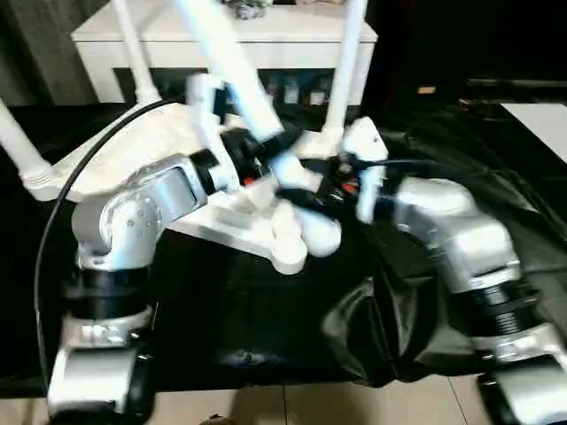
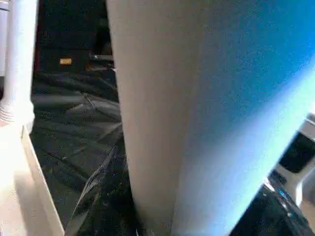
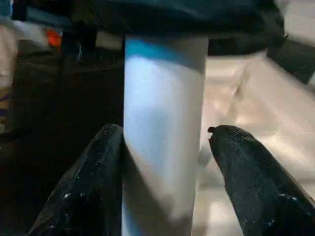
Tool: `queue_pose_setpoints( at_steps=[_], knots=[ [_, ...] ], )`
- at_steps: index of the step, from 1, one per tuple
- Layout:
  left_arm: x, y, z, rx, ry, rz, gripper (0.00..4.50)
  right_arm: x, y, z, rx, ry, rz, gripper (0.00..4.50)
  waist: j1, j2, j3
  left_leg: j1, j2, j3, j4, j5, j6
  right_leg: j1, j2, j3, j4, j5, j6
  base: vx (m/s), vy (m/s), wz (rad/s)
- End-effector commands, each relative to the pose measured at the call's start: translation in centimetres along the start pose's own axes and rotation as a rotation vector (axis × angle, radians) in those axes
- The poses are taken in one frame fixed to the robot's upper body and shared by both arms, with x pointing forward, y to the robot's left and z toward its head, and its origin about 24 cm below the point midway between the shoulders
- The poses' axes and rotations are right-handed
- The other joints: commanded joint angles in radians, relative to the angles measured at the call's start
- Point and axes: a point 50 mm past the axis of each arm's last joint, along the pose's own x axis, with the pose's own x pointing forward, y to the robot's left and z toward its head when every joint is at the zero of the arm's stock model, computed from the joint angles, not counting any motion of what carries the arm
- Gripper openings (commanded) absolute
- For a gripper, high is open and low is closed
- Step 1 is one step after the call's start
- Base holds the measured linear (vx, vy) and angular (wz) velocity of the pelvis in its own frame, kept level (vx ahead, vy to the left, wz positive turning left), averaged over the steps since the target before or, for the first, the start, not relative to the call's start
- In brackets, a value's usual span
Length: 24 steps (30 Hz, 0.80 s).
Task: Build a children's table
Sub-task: Pick table leg
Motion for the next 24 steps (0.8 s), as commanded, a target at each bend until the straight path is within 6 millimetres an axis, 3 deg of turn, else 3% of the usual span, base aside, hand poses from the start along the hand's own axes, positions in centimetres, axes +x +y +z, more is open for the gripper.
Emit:
queue_pose_setpoints(
  at_steps=[1,2,5,11,24],
  knots=[
    [-0.1,0.0,0.9,0.055,0.038,-0.032,1.81,-1.5,-1.1,0.6,0.051,0.011,0.001,2.96,0.004,-0.010,-0.074,0.015,0.014,0.000,-0.067,-0.205,0.016,0.061,-0.036,0.025,-0.062,-0.212,-0.217,0.000,0.000,0.00],
    [0.0,0.0,0.9,0.061,0.046,-0.039,1.81,-1.6,-1.1,0.5,0.050,0.033,0.019,2.96,0.005,-0.009,-0.075,0.019,0.015,0.001,-0.066,-0.216,0.014,0.057,-0.036,0.025,-0.064,-0.238,-0.211,0.000,0.000,0.00],
    [0.1,-0.1,1.1,0.076,0.065,-0.066,1.81,-1.8,-0.9,-0.1,0.049,0.091,0.069,2.96,0.007,-0.012,-0.073,0.017,0.017,0.001,-0.067,-0.208,0.006,0.059,-0.038,0.025,-0.063,-0.244,-0.209,0.000,0.000,0.00],
    [0.5,-1.0,1.1,0.072,0.084,-0.145,1.81,-1.4,-0.9,-1.7,0.046,0.196,0.083,2.96,0.010,-0.012,-0.080,0.014,0.017,0.001,-0.062,-0.168,0.011,0.061,-0.039,0.024,-0.054,-0.172,-0.237,0.000,0.000,0.00],
    [1.2,-2.7,1.2,0.007,0.042,-0.290,1.81,-0.3,0.1,-2.4,0.129,0.187,0.216,2.96,0.013,-0.011,-0.078,0.015,0.019,0.001,-0.062,-0.182,0.021,0.062,-0.040,0.023,-0.054,-0.173,-0.258,0.000,0.000,0.00]
  ],
)
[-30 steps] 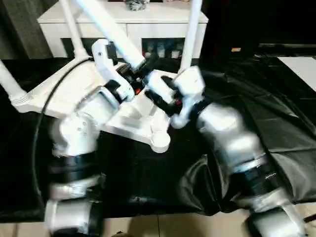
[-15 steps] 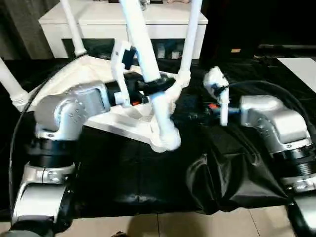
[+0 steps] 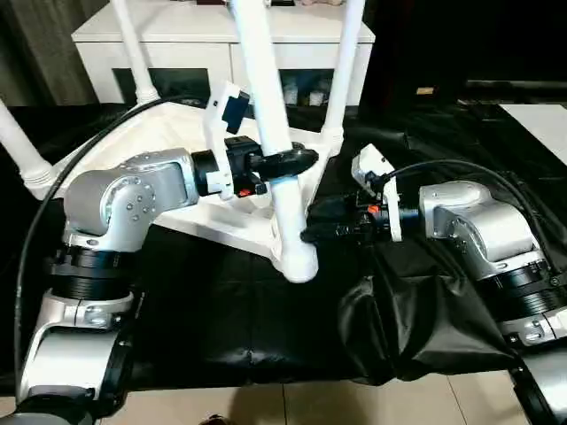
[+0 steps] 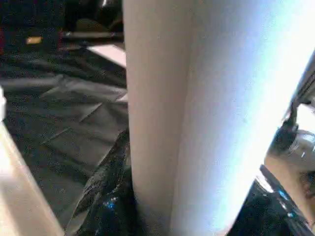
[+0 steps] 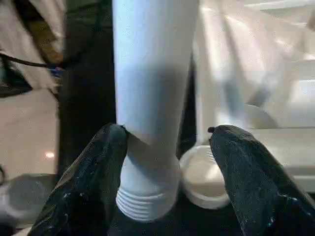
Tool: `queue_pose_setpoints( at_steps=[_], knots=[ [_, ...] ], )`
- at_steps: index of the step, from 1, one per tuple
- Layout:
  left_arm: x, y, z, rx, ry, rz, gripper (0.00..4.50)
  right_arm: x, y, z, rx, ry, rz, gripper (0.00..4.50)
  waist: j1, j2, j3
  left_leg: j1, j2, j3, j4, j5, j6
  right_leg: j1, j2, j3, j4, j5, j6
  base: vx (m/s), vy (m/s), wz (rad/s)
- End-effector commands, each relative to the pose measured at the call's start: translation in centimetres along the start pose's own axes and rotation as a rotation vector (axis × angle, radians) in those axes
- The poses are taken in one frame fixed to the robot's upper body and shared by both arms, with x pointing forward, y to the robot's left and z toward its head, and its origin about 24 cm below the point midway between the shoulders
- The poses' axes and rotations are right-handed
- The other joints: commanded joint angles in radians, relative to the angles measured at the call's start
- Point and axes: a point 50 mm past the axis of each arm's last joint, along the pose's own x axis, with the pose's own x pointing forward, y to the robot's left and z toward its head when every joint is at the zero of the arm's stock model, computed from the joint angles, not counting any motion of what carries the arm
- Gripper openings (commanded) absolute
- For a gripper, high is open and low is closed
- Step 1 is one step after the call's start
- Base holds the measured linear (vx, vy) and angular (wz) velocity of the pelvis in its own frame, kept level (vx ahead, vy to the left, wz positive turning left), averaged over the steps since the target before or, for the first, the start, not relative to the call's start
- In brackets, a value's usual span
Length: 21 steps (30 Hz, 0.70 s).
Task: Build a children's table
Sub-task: Pick table leg
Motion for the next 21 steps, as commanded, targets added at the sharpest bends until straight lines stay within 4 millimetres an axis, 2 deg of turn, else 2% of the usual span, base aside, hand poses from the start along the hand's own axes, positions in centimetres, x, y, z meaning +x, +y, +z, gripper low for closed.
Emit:
queue_pose_setpoints(
  at_steps=[1,5,10,14,15,18,21],
  knots=[
    [1.00,-1.97,1.35,0.032,-0.031,-0.136,1.81,0.43,0.02,-0.11,0.010,0.017,0.010,2.96,0.006,-0.007,-0.080,0.016,0.020,0.000,-0.063,-0.179,0.020,0.060,-0.038,0.023,-0.053,-0.161,-0.263,0.000,0.000,0.00],
    [1.17,-2.64,1.74,0.010,-0.076,-0.198,1.81,0.90,0.34,-0.32,0.022,0.008,0.052,2.96,0.009,-0.011,-0.078,0.016,0.019,0.001,-0.064,-0.194,0.019,0.060,-0.039,0.024,-0.055,-0.186,-0.256,0.000,0.000,0.00],
    [1.05,-2.52,1.45,0.014,-0.060,-0.194,1.81,0.69,0.44,-0.15,0.031,-0.010,0.066,2.96,0.010,-0.009,-0.077,0.017,0.020,-0.001,-0.065,-0.198,0.014,0.059,-0.038,0.024,-0.058,-0.216,-0.236,0.000,0.000,0.00],
    [0.81,-2.68,1.10,0.033,-0.025,-0.209,1.81,0.37,0.43,-0.31,0.028,0.001,0.067,2.96,0.010,-0.008,-0.077,0.017,0.020,-0.001,-0.066,-0.199,0.011,0.058,-0.038,0.024,-0.058,-0.216,-0.234,0.000,0.000,0.00],
    [0.79,-2.67,1.06,0.033,-0.021,-0.209,1.81,0.31,0.44,-0.33,0.028,0.001,0.070,2.69,0.011,-0.008,-0.077,0.016,0.020,-0.001,-0.066,-0.196,0.010,0.059,-0.039,0.024,-0.057,-0.211,-0.234,0.000,0.000,0.00],
    [0.73,-2.66,0.77,0.041,0.005,-0.211,1.81,0.14,0.66,-0.32,0.030,0.002,0.099,2.63,0.012,-0.008,-0.077,0.017,0.019,-0.001,-0.065,-0.198,0.012,0.059,-0.037,0.024,-0.057,-0.211,-0.233,0.000,0.000,0.00],
    [0.78,-2.77,0.74,0.042,0.009,-0.221,1.81,0.13,0.83,-0.34,0.036,0.004,0.121,2.25,0.013,-0.008,-0.078,0.017,0.020,0.000,-0.065,-0.195,0.012,0.059,-0.037,0.024,-0.056,-0.203,-0.237,0.000,0.000,0.00]
  ],
)
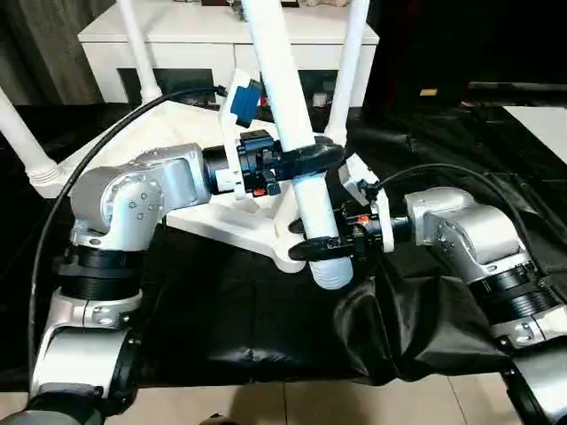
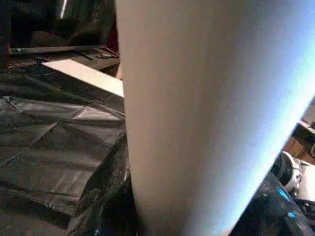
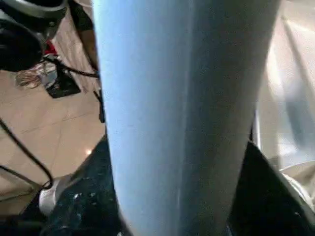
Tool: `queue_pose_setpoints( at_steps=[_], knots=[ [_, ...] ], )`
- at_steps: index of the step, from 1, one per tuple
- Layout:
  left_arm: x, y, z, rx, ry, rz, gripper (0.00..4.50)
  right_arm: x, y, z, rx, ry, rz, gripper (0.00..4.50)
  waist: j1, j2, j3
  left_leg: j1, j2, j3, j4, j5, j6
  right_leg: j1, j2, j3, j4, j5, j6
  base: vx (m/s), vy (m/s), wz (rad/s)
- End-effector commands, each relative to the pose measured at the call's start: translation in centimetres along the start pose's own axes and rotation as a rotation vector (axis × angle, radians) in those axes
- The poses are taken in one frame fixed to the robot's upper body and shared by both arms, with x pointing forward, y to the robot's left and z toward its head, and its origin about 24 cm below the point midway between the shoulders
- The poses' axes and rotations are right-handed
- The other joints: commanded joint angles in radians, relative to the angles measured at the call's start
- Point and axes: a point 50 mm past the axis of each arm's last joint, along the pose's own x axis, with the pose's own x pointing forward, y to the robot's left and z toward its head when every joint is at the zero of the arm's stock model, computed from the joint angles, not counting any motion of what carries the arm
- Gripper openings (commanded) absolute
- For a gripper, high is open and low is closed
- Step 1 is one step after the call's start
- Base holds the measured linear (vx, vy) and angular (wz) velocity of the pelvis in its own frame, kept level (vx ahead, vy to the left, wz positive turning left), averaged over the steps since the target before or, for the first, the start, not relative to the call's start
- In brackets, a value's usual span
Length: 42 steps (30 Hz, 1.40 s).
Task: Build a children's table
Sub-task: Pick table leg
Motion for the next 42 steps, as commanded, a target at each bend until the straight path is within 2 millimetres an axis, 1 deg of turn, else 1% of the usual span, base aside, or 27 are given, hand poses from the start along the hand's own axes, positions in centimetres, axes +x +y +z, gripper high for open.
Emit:
queue_pose_setpoints(
  at_steps=[1,3,4,8,10,11,12,13,15,16,17,18,19,20,22,24,26,28,29,31,36,37,38,39,40,42],
  knots=[
    [0.5,-1.1,0.0,0.017,0.019,-0.083,1.81,-0.6,0.0,-0.3,0.014,0.013,-0.011,2.21,0.002,-0.008,-0.078,0.017,0.020,0.000,-0.066,-0.193,0.013,0.059,-0.037,0.025,-0.058,-0.201,-0.238,0.000,0.000,0.00],
    [0.6,-1.1,0.0,0.025,0.028,-0.090,1.81,-0.5,0.2,-0.4,0.013,0.020,0.002,2.14,0.003,-0.009,-0.078,0.016,0.020,0.000,-0.066,-0.192,0.013,0.058,-0.037,0.025,-0.058,-0.203,-0.236,0.000,0.000,0.00],
    [0.7,-1.2,-0.1,0.036,0.041,-0.096,1.81,-0.4,0.4,-0.6,0.003,0.039,0.018,1.96,0.004,-0.010,-0.077,0.017,0.021,0.000,-0.066,-0.194,0.012,0.058,-0.038,0.025,-0.059,-0.208,-0.234,0.000,0.000,0.00],
    [1.2,-1.1,-0.3,0.068,0.053,-0.094,1.81,0.0,0.7,-0.7,-0.004,0.049,0.040,1.88,0.004,-0.010,-0.077,0.017,0.021,0.000,-0.067,-0.198,0.009,0.057,-0.038,0.025,-0.060,-0.223,-0.229,0.000,0.000,0.00],
    [1.5,-0.7,-0.1,0.073,0.016,-0.049,1.81,0.4,0.6,-0.6,-0.005,0.036,0.018,1.88,0.003,-0.010,-0.077,0.016,0.021,0.000,-0.066,-0.196,0.007,0.057,-0.039,0.026,-0.061,-0.222,-0.227,0.000,0.000,0.00],
    [1.5,-0.5,0.1,0.061,-0.006,-0.023,2.16,0.5,0.5,-0.6,-0.004,0.029,0.004,1.88,0.004,-0.011,-0.077,0.016,0.020,-0.001,-0.066,-0.196,0.006,0.058,-0.040,0.026,-0.061,-0.222,-0.227,0.000,0.000,0.00],
    [1.5,-0.2,0.2,0.044,-0.028,-0.001,2.16,0.6,0.4,-0.6,-0.004,0.021,-0.010,1.88,0.004,-0.009,-0.076,0.014,0.019,0.000,-0.065,-0.196,0.003,0.058,-0.040,0.026,-0.061,-0.223,-0.229,0.000,0.000,0.00],
    [1.4,-0.1,0.3,0.020,-0.047,0.008,2.51,0.6,0.3,-0.6,-0.002,0.011,-0.025,1.88,0.003,-0.010,-0.078,0.014,0.019,0.000,-0.065,-0.196,0.004,0.059,-0.040,0.025,-0.061,-0.225,-0.226,0.000,0.000,0.00],
    [1.0,-0.3,0.3,-0.003,-0.079,-0.014,2.60,0.6,0.1,-0.5,0.005,-0.011,-0.049,1.88,0.004,-0.010,-0.079,0.015,0.018,-0.001,-0.065,-0.195,0.004,0.059,-0.040,0.024,-0.062,-0.230,-0.226,0.000,0.000,0.00],
    [0.8,-0.4,0.3,-0.009,-0.098,-0.016,2.70,0.5,0.1,-0.5,0.009,-0.022,-0.057,1.87,0.003,-0.011,-0.078,0.013,0.018,-0.002,-0.066,-0.193,0.002,0.061,-0.040,0.023,-0.060,-0.224,-0.229,0.000,0.000,0.00],
    [0.8,-0.4,0.3,-0.011,-0.106,-0.015,2.70,0.5,0.1,-0.4,0.010,-0.026,-0.059,1.87,0.002,-0.010,-0.079,0.014,0.018,-0.002,-0.066,-0.194,0.004,0.059,-0.039,0.023,-0.060,-0.221,-0.228,0.000,0.000,0.00],
    [0.6,-0.4,0.2,-0.011,-0.114,-0.012,2.95,0.4,0.1,-0.3,0.013,-0.035,-0.061,1.87,0.001,-0.008,-0.079,0.015,0.020,-0.002,-0.066,-0.194,0.007,0.059,-0.038,0.024,-0.059,-0.211,-0.231,0.000,0.000,0.00],
    [0.5,-0.4,0.1,-0.011,-0.119,-0.008,3.01,0.4,0.1,-0.3,0.014,-0.039,-0.062,1.87,0.001,-0.009,-0.078,0.014,0.020,-0.001,-0.066,-0.194,0.009,0.059,-0.038,0.024,-0.060,-0.208,-0.232,0.000,0.000,0.00],
    [0.4,-0.3,0.1,-0.021,-0.130,0.005,3.01,0.3,0.1,-0.2,0.015,-0.044,-0.063,1.87,0.002,-0.008,-0.079,0.015,0.019,-0.001,-0.066,-0.194,0.010,0.058,-0.037,0.024,-0.060,-0.209,-0.231,0.000,0.000,0.00],
    [0.2,-0.4,-0.1,-0.040,-0.137,-0.007,3.04,0.3,0.1,-0.2,0.015,-0.048,-0.063,1.87,0.002,-0.010,-0.078,0.015,0.020,-0.001,-0.066,-0.193,0.010,0.058,-0.037,0.024,-0.059,-0.202,-0.233,0.000,0.000,0.00],
    [0.2,-0.7,-0.2,-0.052,-0.136,-0.029,3.04,0.3,0.2,-0.2,0.016,-0.050,-0.062,1.87,0.004,-0.008,-0.078,0.017,0.020,-0.001,-0.066,-0.205,0.009,0.056,-0.037,0.024,-0.060,-0.215,-0.230,0.000,0.000,0.00],
    [0.1,-0.7,-0.3,-0.048,-0.129,-0.021,2.77,0.3,0.1,-0.2,0.016,-0.052,-0.067,1.87,0.004,-0.008,-0.077,0.017,0.020,-0.001,-0.068,-0.214,0.007,0.056,-0.037,0.024,-0.062,-0.230,-0.224,0.000,0.000,0.00],
    [0.0,-0.5,-0.4,-0.056,-0.128,-0.008,2.59,0.3,0.1,-0.1,0.015,-0.054,-0.071,1.87,0.003,-0.008,-0.077,0.017,0.020,-0.002,-0.069,-0.221,0.003,0.056,-0.038,0.024,-0.063,-0.244,-0.214,0.000,0.000,0.00],
    [0.0,-0.5,-0.4,-0.057,-0.128,-0.008,2.59,0.3,0.1,-0.1,0.014,-0.054,-0.071,1.87,0.003,-0.009,-0.076,0.017,0.020,-0.002,-0.069,-0.221,0.003,0.057,-0.038,0.024,-0.063,-0.246,-0.213,0.000,0.000,0.00],
    [0.0,-0.5,-0.4,-0.061,-0.129,-0.007,2.37,0.2,0.1,-0.1,0.014,-0.053,-0.072,1.87,0.003,-0.009,-0.077,0.016,0.020,-0.002,-0.069,-0.215,0.002,0.057,-0.038,0.024,-0.063,-0.249,-0.208,0.000,0.000,0.00],
    [0.0,-0.4,-0.4,-0.070,-0.134,0.010,2.15,0.2,0.0,0.0,0.006,-0.055,-0.084,1.87,0.003,-0.010,-0.078,0.015,0.020,-0.002,-0.068,-0.202,0.005,0.058,-0.038,0.024,-0.062,-0.232,-0.211,0.000,0.000,0.00],
    [0.0,-0.4,-0.4,-0.069,-0.133,0.008,1.96,0.2,0.0,0.0,0.003,-0.057,-0.088,1.87,0.003,-0.009,-0.078,0.015,0.020,-0.002,-0.068,-0.199,0.006,0.057,-0.038,0.024,-0.061,-0.228,-0.213,0.000,0.000,0.00],
    [0.0,-0.4,-0.3,-0.068,-0.132,0.008,1.92,0.2,-0.1,0.0,-0.001,-0.059,-0.096,2.22,0.003,-0.009,-0.078,0.015,0.019,-0.002,-0.067,-0.199,0.006,0.057,-0.037,0.024,-0.061,-0.227,-0.213,0.000,0.000,0.00],
    [0.0,-0.4,-0.3,-0.058,-0.125,0.006,1.92,0.2,-0.2,0.1,0.009,-0.068,-0.104,2.43,0.003,-0.010,-0.078,0.015,0.019,-0.002,-0.068,-0.199,0.006,0.057,-0.038,0.024,-0.061,-0.225,-0.213,0.000,0.000,0.00],
    [0.0,-0.4,-0.3,-0.052,-0.119,0.006,1.88,0.3,-0.3,0.2,0.017,-0.073,-0.109,2.57,0.003,-0.008,-0.078,0.015,0.019,-0.002,-0.068,-0.200,0.006,0.056,-0.038,0.024,-0.061,-0.226,-0.214,0.000,0.000,0.00],
    [0.0,-0.5,-0.3,-0.030,-0.099,0.002,1.85,0.2,-0.3,0.3,0.028,-0.081,-0.096,2.69,0.003,-0.011,-0.078,0.016,0.019,-0.001,-0.068,-0.203,0.005,0.057,-0.038,0.024,-0.062,-0.234,-0.211,0.000,0.000,0.00]
  ],
)
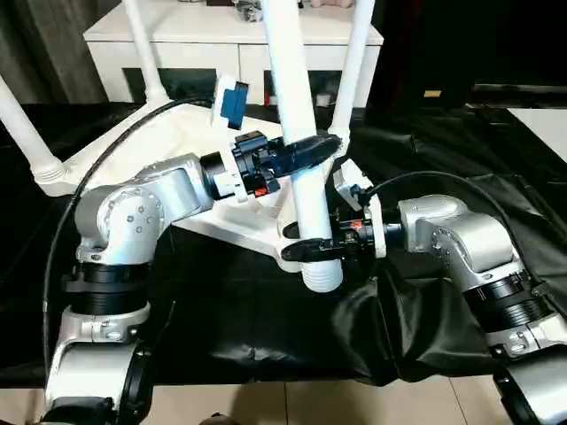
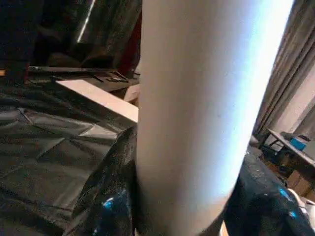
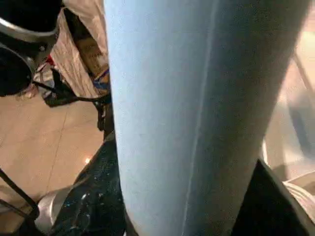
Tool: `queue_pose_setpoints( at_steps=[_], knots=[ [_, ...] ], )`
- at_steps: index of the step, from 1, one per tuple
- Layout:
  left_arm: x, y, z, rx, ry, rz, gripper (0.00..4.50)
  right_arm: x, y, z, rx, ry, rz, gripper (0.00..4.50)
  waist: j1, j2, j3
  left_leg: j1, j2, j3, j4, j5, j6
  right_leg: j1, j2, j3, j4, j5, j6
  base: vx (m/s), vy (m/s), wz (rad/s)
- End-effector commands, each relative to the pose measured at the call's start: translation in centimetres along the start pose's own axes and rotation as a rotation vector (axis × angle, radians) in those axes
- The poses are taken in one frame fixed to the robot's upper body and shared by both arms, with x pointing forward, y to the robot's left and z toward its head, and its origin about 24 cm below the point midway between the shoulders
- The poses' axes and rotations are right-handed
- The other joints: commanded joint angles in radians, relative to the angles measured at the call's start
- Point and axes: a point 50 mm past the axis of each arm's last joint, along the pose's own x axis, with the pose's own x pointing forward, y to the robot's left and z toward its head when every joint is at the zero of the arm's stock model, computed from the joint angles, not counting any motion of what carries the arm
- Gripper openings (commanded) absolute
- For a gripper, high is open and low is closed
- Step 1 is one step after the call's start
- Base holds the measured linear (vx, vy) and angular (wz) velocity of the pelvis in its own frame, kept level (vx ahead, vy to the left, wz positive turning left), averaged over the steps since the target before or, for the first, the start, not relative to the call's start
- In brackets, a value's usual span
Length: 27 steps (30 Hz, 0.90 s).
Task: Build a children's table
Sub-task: Pick table leg
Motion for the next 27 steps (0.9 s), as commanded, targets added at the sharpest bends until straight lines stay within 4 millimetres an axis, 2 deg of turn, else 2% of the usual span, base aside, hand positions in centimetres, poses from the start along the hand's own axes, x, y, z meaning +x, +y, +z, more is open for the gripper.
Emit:
queue_pose_setpoints(
  at_steps=[1,5,18,27],
  knots=[
    [0.6,-0.9,0.1,0.030,0.041,-0.059,1.85,-0.8,-0.3,0.7,0.003,-0.030,-0.040,2.83,0.000,-0.008,-0.077,0.017,0.020,-0.002,-0.070,-0.207,0.003,0.055,-0.036,0.025,-0.062,-0.240,-0.210,0.000,0.000,0.00],
    [0.6,-1.2,-0.1,0.060,0.081,-0.081,1.83,-1.2,-0.3,0.9,-0.016,-0.016,-0.038,3.10,0.000,-0.008,-0.077,0.018,0.021,-0.002,-0.071,-0.212,-0.001,0.055,-0.037,0.025,-0.062,-0.243,-0.208,0.000,0.000,0.00],
    [1.1,-1.4,-0.1,0.100,0.122,-0.111,1.82,-1.8,0.3,1.2,-0.002,0.009,0.041,3.11,0.000,-0.011,-0.077,0.016,0.020,-0.001,-0.068,-0.196,0.007,0.057,-0.037,0.025,-0.062,-0.239,-0.214,0.000,0.000,0.00],
    [1.2,-1.1,0.1,0.115,0.131,-0.111,1.80,-1.8,0.5,0.3,0.001,0.088,0.063,3.11,0.002,-0.011,-0.078,0.017,0.019,0.000,-0.066,-0.193,0.005,0.057,-0.036,0.025,-0.061,-0.235,-0.216,0.000,0.000,0.00]
  ],
)
